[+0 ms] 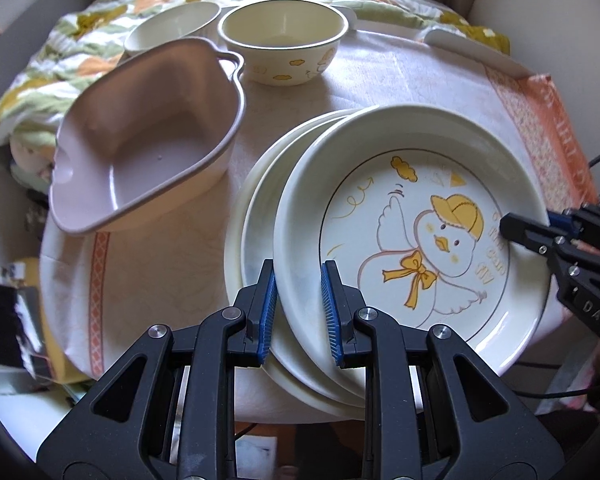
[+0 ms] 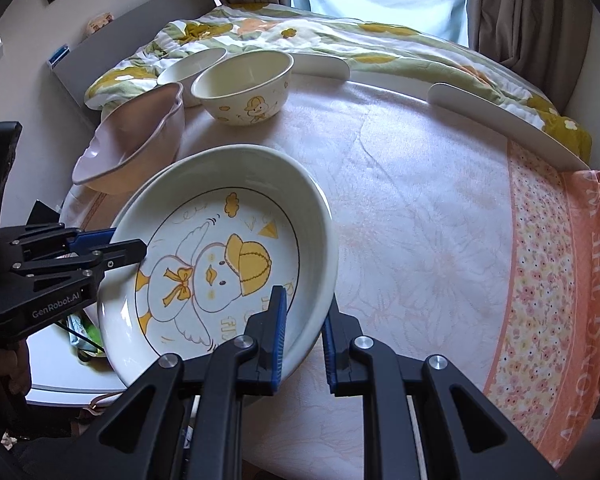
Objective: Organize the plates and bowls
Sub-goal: 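Lower the duck-print plate onto the white plate and open both tools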
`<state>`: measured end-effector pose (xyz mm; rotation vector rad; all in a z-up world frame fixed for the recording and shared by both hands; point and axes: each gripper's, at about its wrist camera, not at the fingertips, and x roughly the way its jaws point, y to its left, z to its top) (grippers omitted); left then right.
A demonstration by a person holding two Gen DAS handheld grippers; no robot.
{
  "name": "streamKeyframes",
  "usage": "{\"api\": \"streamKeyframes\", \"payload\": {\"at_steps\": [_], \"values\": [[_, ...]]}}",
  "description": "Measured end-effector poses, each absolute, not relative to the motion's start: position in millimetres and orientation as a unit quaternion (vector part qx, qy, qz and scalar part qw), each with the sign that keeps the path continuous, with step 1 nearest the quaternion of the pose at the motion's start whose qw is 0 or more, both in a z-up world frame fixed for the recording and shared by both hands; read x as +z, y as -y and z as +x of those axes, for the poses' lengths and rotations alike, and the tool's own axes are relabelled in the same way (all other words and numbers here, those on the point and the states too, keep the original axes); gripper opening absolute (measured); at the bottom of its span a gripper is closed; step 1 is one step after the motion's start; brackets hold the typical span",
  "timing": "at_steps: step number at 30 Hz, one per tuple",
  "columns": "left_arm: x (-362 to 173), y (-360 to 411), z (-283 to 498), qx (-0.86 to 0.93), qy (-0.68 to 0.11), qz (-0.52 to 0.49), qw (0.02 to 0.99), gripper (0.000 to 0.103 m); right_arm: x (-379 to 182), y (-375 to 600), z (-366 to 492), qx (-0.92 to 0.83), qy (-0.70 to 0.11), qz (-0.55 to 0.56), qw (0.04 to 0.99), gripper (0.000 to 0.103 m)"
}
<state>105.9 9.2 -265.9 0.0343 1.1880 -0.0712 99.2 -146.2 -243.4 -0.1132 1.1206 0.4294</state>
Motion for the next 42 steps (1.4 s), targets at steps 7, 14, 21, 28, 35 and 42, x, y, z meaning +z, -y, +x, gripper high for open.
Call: {"api": "streamKeyframes", "payload": {"at_steps": [7, 14, 21, 28, 35, 42], "values": [[-264, 21, 104, 0.016, -0.543, 0.144, 0.827, 0.020, -244, 144, 98, 0.205, -0.524, -0.066, 0.824, 0.016], [-264, 24, 104, 0.032, -0.539, 0.162, 0.826, 0.020, -244, 139, 98, 0.204, -0.522, -0.092, 0.823, 0.016], [-265, 20, 102, 0.036, -0.538, 0.165, 0.826, 0.020, -244, 135, 98, 0.199, -0.519, -0.112, 0.824, 0.016], [-265, 19, 102, 0.060, -0.530, 0.184, 0.825, 0.020, -243, 125, 94, 0.197, -0.511, -0.141, 0.825, 0.016], [-260, 9, 102, 0.053, -0.534, 0.146, 0.831, 0.020, -244, 126, 95, 0.197, -0.513, -0.140, 0.824, 0.016], [-228, -9, 101, 0.042, -0.522, 0.062, 0.849, 0.020, -224, 143, 100, 0.217, -0.500, -0.090, 0.834, 0.016]]}}
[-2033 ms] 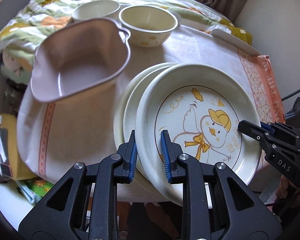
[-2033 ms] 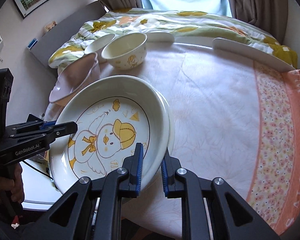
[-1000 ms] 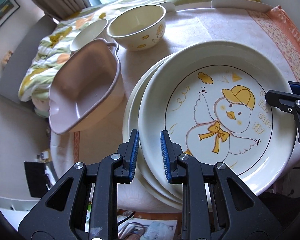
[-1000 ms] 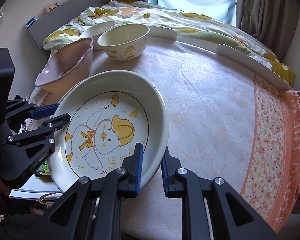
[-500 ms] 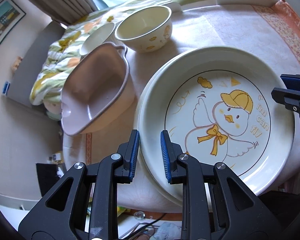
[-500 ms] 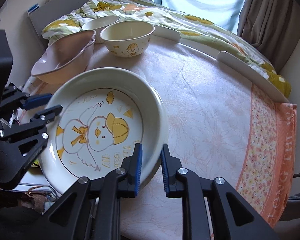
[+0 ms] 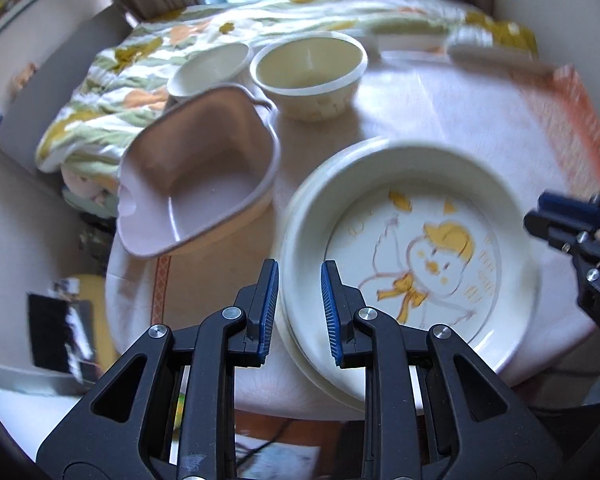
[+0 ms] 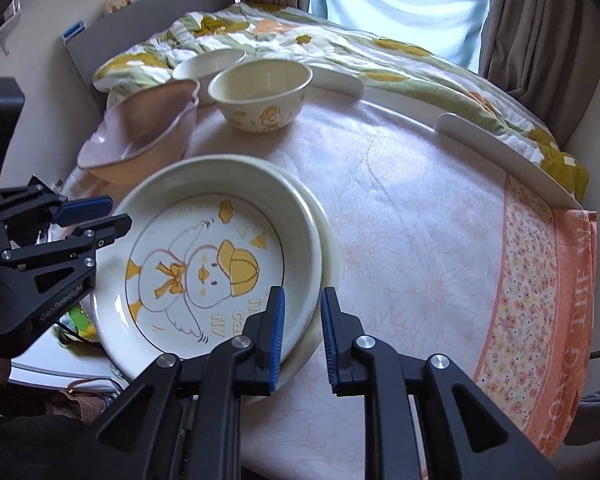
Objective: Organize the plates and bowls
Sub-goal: 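Lower the duck-print plate onto the white plate and open both tools, then reach both tools to the pink-beige square dish and close on its rim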
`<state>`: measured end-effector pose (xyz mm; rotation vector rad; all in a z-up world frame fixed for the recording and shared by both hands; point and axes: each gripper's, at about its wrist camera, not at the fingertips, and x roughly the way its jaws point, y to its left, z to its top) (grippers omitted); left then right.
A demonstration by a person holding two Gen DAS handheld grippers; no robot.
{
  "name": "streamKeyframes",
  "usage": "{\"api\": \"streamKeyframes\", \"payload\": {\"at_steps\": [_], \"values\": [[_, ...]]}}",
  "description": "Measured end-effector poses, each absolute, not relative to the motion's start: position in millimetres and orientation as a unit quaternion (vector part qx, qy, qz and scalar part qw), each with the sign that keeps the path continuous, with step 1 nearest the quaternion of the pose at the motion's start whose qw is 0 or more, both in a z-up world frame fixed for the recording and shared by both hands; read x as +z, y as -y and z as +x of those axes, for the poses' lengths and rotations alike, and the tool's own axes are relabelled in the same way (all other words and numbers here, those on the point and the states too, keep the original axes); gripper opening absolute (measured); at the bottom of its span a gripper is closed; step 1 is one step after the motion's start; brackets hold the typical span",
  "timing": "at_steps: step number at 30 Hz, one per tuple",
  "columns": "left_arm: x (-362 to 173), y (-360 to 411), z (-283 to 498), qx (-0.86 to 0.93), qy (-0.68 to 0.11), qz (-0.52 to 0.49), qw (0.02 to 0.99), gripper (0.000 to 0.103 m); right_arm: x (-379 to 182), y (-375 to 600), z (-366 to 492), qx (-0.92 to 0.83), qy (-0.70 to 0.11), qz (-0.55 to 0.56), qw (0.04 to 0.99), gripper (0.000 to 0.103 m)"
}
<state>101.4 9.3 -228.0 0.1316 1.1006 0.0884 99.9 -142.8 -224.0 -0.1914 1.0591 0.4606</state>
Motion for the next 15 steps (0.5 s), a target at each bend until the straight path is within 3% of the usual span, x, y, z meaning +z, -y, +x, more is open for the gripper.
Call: {"api": "streamKeyframes", "payload": {"at_steps": [3, 4, 5, 6, 7, 8, 15], "values": [[-206, -24, 103, 0.053, -0.509, 0.024, 0.859, 0.022, -209, 152, 106, 0.225, -0.484, -0.064, 0.843, 0.016], [-200, -29, 103, 0.056, -0.504, 0.011, 0.862, 0.026, -204, 154, 109, 0.228, -0.478, -0.060, 0.846, 0.021], [-192, -35, 103, 0.062, -0.498, -0.005, 0.865, 0.049, -198, 156, 112, 0.232, -0.470, -0.052, 0.850, 0.037], [-186, -41, 102, 0.071, -0.491, -0.015, 0.868, 0.090, -194, 157, 114, 0.237, -0.464, -0.047, 0.852, 0.051], [-180, -46, 100, 0.082, -0.481, -0.022, 0.872, 0.103, -189, 157, 116, 0.244, -0.457, -0.041, 0.854, 0.086], [-169, -53, 94, 0.096, -0.457, -0.031, 0.884, 0.103, -182, 158, 119, 0.258, -0.446, -0.035, 0.857, 0.103], [-143, -106, 80, 0.127, -0.441, -0.094, 0.883, 0.103, -147, 136, 137, 0.310, -0.404, -0.076, 0.857, 0.103]]}}
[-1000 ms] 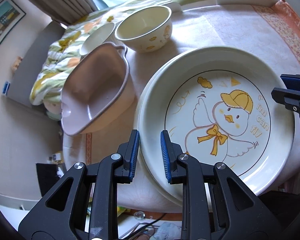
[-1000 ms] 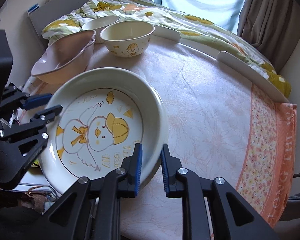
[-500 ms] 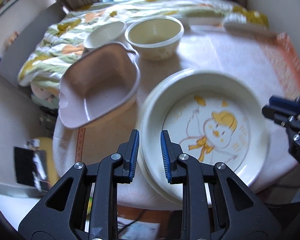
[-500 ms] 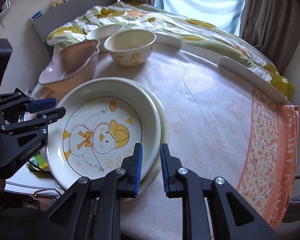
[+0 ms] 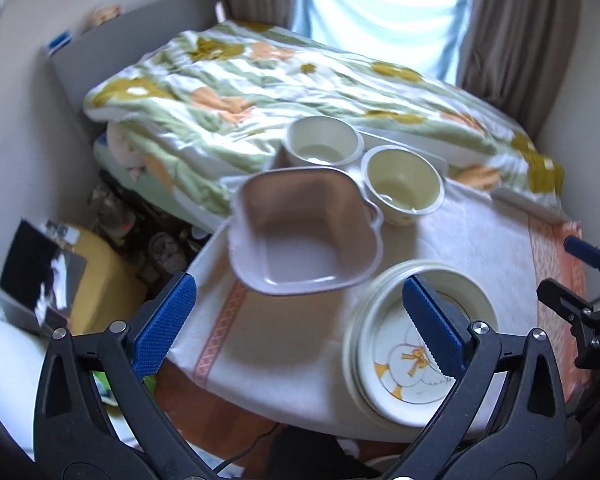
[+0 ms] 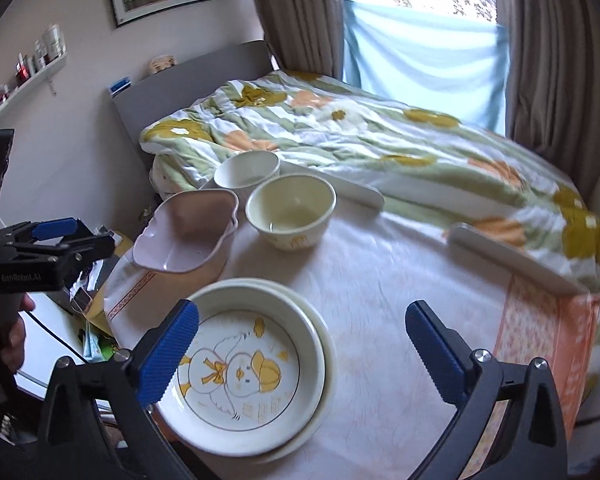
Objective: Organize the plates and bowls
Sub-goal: 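Reach both tools to the pink-beige square dish and close on its rim, then lift the pink-beige dish with both tools and carry it onto the orange runner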
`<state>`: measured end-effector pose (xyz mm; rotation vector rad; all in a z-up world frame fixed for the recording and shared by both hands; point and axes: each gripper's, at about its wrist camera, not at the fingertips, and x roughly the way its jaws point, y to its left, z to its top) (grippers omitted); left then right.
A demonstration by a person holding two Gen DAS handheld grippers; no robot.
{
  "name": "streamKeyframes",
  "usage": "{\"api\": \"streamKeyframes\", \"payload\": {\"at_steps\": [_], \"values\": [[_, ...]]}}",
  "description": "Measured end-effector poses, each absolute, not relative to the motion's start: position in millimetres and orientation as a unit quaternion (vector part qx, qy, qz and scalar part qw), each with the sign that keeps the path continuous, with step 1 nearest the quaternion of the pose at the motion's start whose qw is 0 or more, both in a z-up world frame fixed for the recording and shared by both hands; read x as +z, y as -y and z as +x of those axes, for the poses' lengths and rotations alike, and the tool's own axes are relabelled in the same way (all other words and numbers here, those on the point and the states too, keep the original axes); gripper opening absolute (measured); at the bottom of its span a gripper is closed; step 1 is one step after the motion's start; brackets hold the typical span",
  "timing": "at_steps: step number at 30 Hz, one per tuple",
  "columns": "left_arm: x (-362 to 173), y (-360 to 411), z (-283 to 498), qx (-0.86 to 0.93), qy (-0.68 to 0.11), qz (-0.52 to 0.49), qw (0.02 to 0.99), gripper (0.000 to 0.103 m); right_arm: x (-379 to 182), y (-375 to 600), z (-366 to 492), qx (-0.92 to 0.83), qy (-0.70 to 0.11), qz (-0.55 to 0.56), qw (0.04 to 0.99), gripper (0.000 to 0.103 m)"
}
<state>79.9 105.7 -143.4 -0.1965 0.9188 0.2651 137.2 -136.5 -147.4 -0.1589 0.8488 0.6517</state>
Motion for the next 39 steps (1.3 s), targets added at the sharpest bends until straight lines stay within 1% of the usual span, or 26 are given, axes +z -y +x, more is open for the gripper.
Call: {"api": "streamKeyframes", "payload": {"at_steps": [4, 7, 10, 12, 15, 16, 17, 18, 19, 24, 25, 26, 28, 29, 30, 31, 32, 33, 34, 39], "values": [[-157, -156, 80, 0.127, -0.451, -0.173, 0.867, 0.103, -142, 115, 155, 0.305, -0.412, -0.065, 0.856, 0.103], [-177, -177, 88, 0.113, -0.461, -0.201, 0.857, 0.102, -151, 87, 170, 0.320, -0.430, -0.077, 0.841, 0.103], [-199, -187, 99, 0.088, -0.484, -0.218, 0.843, 0.096, -171, 59, 192, 0.330, -0.474, -0.060, 0.814, 0.103], [-214, -192, 110, 0.074, -0.498, -0.220, 0.836, 0.085, -186, 44, 204, 0.332, -0.495, -0.047, 0.801, 0.102], [-234, -198, 127, 0.061, -0.515, -0.220, 0.826, 0.074, -210, 22, 218, 0.335, -0.529, -0.031, 0.779, 0.093], [-239, -200, 132, 0.056, -0.518, -0.220, 0.824, 0.071, -217, 17, 221, 0.333, -0.537, -0.030, 0.774, 0.086], [-244, -201, 137, 0.049, -0.522, -0.220, 0.823, 0.064, -227, 8, 225, 0.331, -0.550, -0.031, 0.766, 0.080], [-251, -201, 143, 0.044, -0.527, -0.217, 0.820, 0.059, -233, 5, 227, 0.329, -0.555, -0.031, 0.763, 0.077], [-255, -202, 146, 0.041, -0.530, -0.215, 0.819, 0.056, -240, 0, 231, 0.327, -0.563, -0.026, 0.759, 0.072], [-273, -211, 166, 0.022, -0.537, -0.218, 0.815, 0.054, -261, -14, 240, 0.323, -0.586, -0.008, 0.743, 0.072], [-275, -213, 169, 0.022, -0.538, -0.217, 0.814, 0.053, -263, -16, 242, 0.320, -0.589, -0.007, 0.742, 0.070], [-278, -214, 172, 0.019, -0.540, -0.217, 0.813, 0.048, -266, -17, 245, 0.317, -0.592, -0.006, 0.741, 0.063], [-279, -216, 176, 0.019, -0.543, -0.213, 0.812, 0.040, -269, -19, 249, 0.311, -0.598, -0.002, 0.739, 0.053], [-280, -216, 178, 0.023, -0.545, -0.205, 0.813, 0.031, -271, -20, 250, 0.309, -0.599, 0.000, 0.739, 0.047], [-281, -217, 180, 0.027, -0.547, -0.200, 0.812, 0.026, -272, -20, 251, 0.306, -0.600, -0.001, 0.740, 0.042], [-282, -218, 180, 0.031, -0.548, -0.197, 0.812, 0.025, -272, -21, 252, 0.303, -0.600, -0.005, 0.740, 0.029], [-283, -219, 181, 0.033, -0.548, -0.199, 0.812, 0.022, -273, -23, 252, 0.302, -0.600, -0.008, 0.740, 0.024], [-283, -220, 181, 0.034, -0.549, -0.200, 0.811, 0.019, -273, -24, 252, 0.303, -0.599, -0.010, 0.741, 0.021], [-283, -220, 182, 0.033, -0.549, -0.200, 0.811, 0.018, -271, -25, 252, 0.305, -0.598, -0.011, 0.741, 0.014], [-271, -216, 179, 0.042, -0.540, -0.182, 0.821, 0.018, -264, -33, 245, 0.312, -0.582, -0.026, 0.750, 0.013]]}}
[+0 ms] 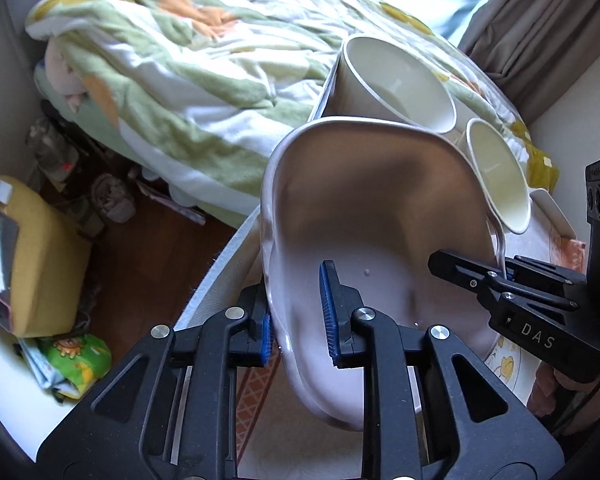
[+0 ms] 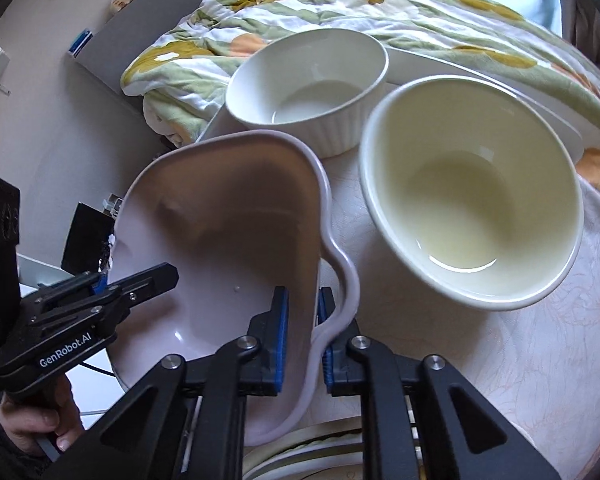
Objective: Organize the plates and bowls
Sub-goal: 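Lift the pink-beige dish with both tools and carry it onto the orange runner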
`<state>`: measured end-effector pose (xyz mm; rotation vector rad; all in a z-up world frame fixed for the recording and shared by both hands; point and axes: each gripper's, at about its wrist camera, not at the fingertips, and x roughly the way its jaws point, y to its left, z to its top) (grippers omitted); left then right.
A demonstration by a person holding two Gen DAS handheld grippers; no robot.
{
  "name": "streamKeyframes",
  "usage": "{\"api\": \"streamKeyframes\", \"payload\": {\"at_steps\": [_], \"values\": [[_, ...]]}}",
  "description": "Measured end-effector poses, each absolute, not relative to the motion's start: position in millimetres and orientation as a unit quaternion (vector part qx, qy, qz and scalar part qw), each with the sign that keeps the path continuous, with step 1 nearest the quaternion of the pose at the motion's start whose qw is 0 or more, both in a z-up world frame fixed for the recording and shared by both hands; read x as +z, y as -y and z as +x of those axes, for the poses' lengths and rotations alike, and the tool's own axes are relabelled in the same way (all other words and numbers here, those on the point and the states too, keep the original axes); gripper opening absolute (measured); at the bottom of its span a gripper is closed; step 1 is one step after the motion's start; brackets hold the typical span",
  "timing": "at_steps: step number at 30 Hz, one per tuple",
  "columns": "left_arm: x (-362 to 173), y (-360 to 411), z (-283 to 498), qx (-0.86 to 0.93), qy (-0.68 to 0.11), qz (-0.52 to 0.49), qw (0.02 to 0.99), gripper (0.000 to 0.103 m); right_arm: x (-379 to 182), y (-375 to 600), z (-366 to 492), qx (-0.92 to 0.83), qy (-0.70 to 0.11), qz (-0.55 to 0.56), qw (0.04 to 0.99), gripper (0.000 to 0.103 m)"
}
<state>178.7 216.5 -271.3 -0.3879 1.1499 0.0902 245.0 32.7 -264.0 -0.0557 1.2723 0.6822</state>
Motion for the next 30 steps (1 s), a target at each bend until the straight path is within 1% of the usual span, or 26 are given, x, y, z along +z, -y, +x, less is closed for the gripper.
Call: {"api": "streamKeyframes", "payload": {"at_steps": [4, 8, 11, 16, 23, 30], "values": [[-253, -212, 172, 0.054, -0.527, -0.178, 0.829, 0.018, -252, -26, 238, 0.327, -0.569, -0.019, 0.754, 0.013], [-223, -197, 162, 0.063, -0.509, -0.160, 0.844, 0.018, -231, -14, 227, 0.341, -0.549, -0.018, 0.763, 0.013], [-198, -176, 154, 0.059, -0.492, -0.145, 0.856, 0.018, -211, 6, 220, 0.343, -0.531, -0.006, 0.774, 0.013], [-169, -135, 152, 0.025, -0.477, -0.122, 0.870, 0.018, -182, 58, 207, 0.331, -0.502, 0.025, 0.799, 0.013], [-148, -33, 159, -0.060, -0.470, -0.078, 0.877, 0.018, -161, 153, 180, 0.258, -0.483, 0.061, 0.834, 0.013], [-165, 79, 152, -0.158, -0.497, -0.037, 0.852, 0.018, -168, 257, 143, 0.153, -0.490, 0.110, 0.851, 0.013]]}}
